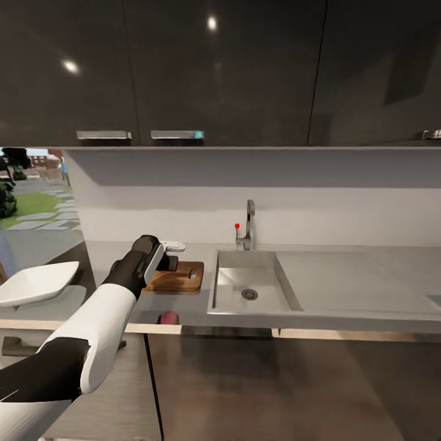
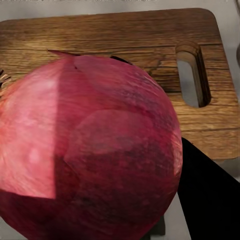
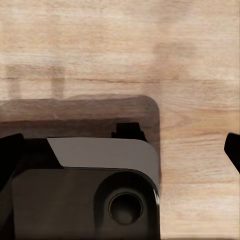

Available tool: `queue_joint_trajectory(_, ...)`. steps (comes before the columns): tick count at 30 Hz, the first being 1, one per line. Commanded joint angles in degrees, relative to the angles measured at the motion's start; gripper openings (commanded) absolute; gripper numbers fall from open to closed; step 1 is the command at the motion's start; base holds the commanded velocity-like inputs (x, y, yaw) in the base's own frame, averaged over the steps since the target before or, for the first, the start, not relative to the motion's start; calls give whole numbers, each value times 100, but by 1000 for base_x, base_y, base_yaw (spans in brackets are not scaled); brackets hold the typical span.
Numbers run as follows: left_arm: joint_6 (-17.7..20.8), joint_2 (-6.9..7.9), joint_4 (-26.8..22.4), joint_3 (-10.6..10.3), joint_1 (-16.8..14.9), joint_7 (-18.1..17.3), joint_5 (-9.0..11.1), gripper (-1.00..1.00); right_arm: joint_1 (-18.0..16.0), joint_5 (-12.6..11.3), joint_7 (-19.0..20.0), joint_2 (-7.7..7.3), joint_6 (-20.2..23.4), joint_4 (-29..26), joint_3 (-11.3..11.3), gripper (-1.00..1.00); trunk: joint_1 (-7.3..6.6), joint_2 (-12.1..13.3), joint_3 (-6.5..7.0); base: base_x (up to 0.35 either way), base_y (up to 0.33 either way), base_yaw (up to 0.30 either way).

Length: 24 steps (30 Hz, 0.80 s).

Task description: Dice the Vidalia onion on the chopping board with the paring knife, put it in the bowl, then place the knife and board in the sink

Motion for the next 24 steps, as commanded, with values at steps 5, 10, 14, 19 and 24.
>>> queue_joint_trajectory(5,31,1,-21,-12,-4,13,-6,-100,-4,-59,-12,2,-20,5,53,100,-111,198,38,0,0,0)
queue_joint_trajectory(10,33,1,-16,-12,-4,13,-6,-100,-6,-58,-15,4,-20,7,55,100,-221,399,82,0,0,0)
queue_joint_trajectory(14,34,1,-12,-12,-4,13,-6,-100,-4,-59,-14,7,-20,5,55,100,-308,559,118,0,0,0)
queue_joint_trajectory(19,34,8,-7,-13,-4,13,-6,-100,-4,-59,-10,10,-20,5,56,100,-418,759,162,0,0,0)
queue_joint_trajectory(24,34,6,10,-14,-4,13,-3,-100,-4,-59,-9,10,-20,6,55,100,-528,960,207,0,0,0)
